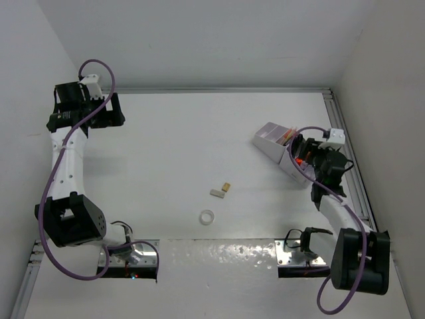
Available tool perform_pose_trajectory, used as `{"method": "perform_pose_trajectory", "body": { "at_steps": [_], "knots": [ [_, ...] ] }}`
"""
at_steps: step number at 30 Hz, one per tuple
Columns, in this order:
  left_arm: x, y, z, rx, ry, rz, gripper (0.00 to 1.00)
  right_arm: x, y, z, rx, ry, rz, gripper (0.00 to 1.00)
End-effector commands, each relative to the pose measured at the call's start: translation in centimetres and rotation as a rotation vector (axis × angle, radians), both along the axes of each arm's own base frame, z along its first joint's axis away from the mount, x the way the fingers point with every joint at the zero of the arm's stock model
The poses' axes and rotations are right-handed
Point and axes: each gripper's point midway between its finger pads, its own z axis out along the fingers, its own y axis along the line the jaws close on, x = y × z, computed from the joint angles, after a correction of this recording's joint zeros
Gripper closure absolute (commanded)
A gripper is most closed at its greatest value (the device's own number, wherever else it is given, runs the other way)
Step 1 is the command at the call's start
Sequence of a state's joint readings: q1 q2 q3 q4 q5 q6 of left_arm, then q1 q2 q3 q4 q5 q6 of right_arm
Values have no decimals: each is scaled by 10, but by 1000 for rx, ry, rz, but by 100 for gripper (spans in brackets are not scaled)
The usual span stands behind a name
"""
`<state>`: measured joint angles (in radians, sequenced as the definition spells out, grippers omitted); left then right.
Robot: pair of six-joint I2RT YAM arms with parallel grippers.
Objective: Sort the stationery into containers
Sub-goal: Place the pen in the storage box, then pick up the stationery from the center of the board.
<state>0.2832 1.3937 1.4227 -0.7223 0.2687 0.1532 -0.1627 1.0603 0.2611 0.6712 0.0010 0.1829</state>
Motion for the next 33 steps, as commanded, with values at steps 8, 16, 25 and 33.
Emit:
{"method": "perform_pose_trajectory", "body": {
  "at_steps": [8, 16, 25, 33],
  "knots": [
    [-4, -82, -8, 121, 36, -359, 14, 13, 9, 80, -24, 54, 37, 25],
    [-61, -227, -79, 315, 152, -924, 24, -14, 36, 91, 61, 100, 108, 26],
    [-134, -323, -157, 443, 174, -1419, 31, -37, 62, 76, 150, 160, 193, 29],
    [-132, -355, -202, 501, 168, -1459, 21, -52, 67, 72, 157, 177, 204, 29]
  ]
}}
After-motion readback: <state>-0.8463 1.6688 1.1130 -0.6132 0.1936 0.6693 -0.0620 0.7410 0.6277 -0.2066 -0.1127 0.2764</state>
